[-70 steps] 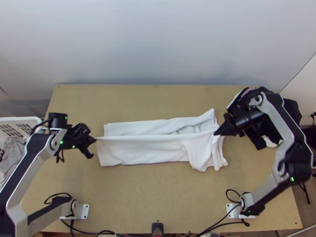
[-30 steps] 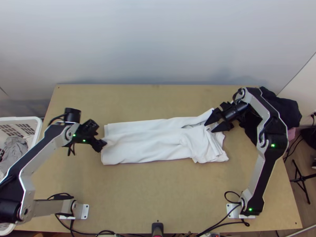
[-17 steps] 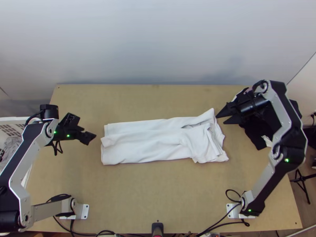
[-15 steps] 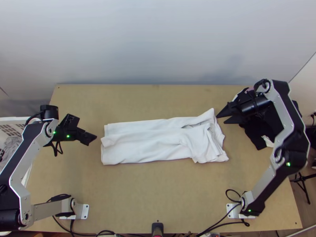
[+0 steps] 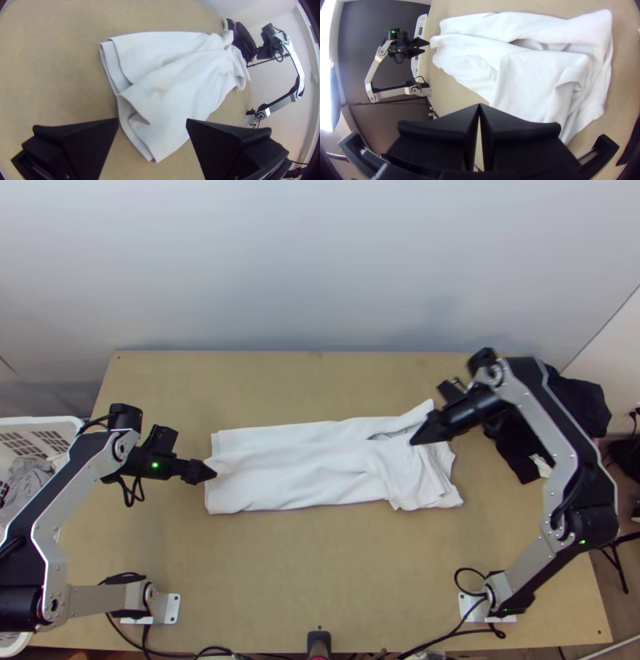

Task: Fold the t-shirt

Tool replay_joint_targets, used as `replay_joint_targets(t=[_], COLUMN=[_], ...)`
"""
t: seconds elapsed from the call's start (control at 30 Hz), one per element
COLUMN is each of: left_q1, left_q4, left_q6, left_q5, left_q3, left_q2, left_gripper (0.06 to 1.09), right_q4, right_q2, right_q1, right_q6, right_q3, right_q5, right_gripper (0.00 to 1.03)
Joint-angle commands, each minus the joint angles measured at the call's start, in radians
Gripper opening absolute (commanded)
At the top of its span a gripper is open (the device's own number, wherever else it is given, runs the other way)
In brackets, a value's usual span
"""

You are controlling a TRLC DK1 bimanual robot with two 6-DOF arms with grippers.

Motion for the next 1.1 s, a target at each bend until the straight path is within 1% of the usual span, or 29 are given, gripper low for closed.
replay_joint_targets(t=[0.0,0.13,0.4,0.5,0.6,0.8,0.93,1.07], left_q1=[0.010,0.033,0.033,0.036,0.049,0.041,0.033,0.007], left_q4=[0.030,0.041,0.076,0.099,0.138,0.175,0.188,0.204], left_q6=[-0.043,-0.041,-0.043,-0.063,-0.098,-0.095,-0.119,-0.103], left_q5=[0.040,0.089,0.091,0.098,0.114,0.106,0.103,0.097], left_q3=[-0.001,-0.011,-0.009,-0.008,-0.008,-0.008,0.005,-0.006], left_q2=[0.046,0.083,0.125,0.142,0.165,0.191,0.212,0.231], left_gripper=[1.04,1.04,1.04,1.04,1.04,1.04,1.04,1.04], right_q4=[0.087,0.119,0.198,0.221,0.233,0.267,0.274,0.288], right_q2=[0.040,0.089,0.146,0.146,0.146,0.144,0.146,0.147], right_q1=[0.086,0.076,0.073,0.074,0.074,0.079,0.083,0.083], right_q6=[-0.008,-0.004,0.000,0.000,-0.002,0.001,0.003,0.012], right_q3=[-0.064,-0.073,-0.139,-0.160,-0.174,-0.199,-0.203,-0.202], right_q5=[-0.001,-0.003,-0.003,-0.003,-0.003,-0.003,-0.003,-0.004], right_gripper=[0.03,0.03,0.03,0.03,0.03,0.03,0.03,0.03])
